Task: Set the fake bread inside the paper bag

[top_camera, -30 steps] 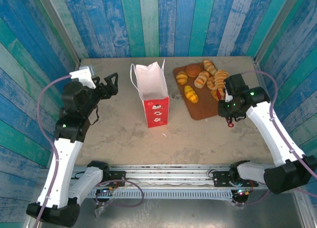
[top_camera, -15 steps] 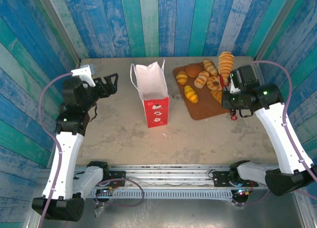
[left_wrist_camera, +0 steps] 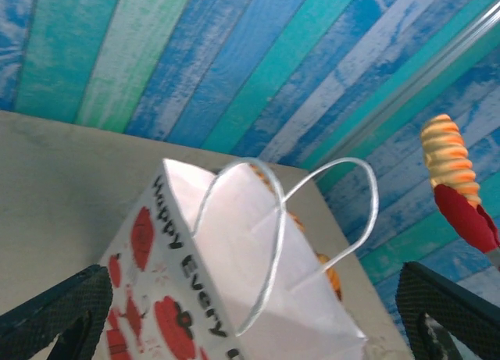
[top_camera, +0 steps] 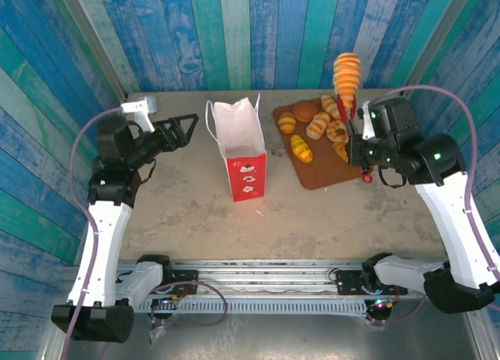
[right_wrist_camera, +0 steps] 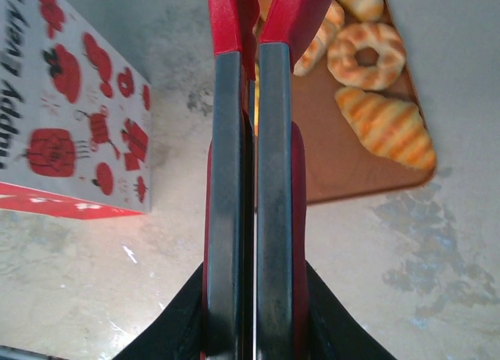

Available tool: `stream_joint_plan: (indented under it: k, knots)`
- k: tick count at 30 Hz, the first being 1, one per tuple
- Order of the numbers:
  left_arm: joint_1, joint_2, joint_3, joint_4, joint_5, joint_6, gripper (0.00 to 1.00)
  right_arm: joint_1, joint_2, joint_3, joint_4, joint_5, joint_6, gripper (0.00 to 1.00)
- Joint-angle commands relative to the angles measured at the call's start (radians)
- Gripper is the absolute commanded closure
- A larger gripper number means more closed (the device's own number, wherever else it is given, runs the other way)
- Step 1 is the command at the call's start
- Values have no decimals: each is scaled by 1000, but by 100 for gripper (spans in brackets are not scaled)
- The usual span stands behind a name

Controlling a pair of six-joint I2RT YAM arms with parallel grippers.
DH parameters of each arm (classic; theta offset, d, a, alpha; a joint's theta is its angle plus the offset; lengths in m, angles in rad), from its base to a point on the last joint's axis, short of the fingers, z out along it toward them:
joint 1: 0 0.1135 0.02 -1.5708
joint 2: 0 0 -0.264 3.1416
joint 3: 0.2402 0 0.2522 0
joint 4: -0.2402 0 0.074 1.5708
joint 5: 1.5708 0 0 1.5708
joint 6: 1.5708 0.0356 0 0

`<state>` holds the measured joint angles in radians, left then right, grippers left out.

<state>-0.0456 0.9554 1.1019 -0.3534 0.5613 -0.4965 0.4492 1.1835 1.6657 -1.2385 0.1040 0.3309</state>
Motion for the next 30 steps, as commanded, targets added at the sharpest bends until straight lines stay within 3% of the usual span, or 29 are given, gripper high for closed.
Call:
stream_joint_plan:
  k: [1,5,9,14,24,30]
  knots:
    - [-46,38,43,30,51,-19,4,33,-10,48,70,-17,24,93]
    - [-140,92,58,34,-36,-21,6,103,-7,71,126,-14,57,93]
    - [-149,128,46,40,-119,-22,10,199,-24,46,222,-15,94,93]
    - [-152,174,29,93,-61,-52,23,301,-11,52,273,-11,120,93]
    - [-152,157,-9,127,-179,-60,41,481,58,43,375,-25,188,93]
    - [-151,171,-26,155,-147,-74,56,548,96,21,378,-27,217,93]
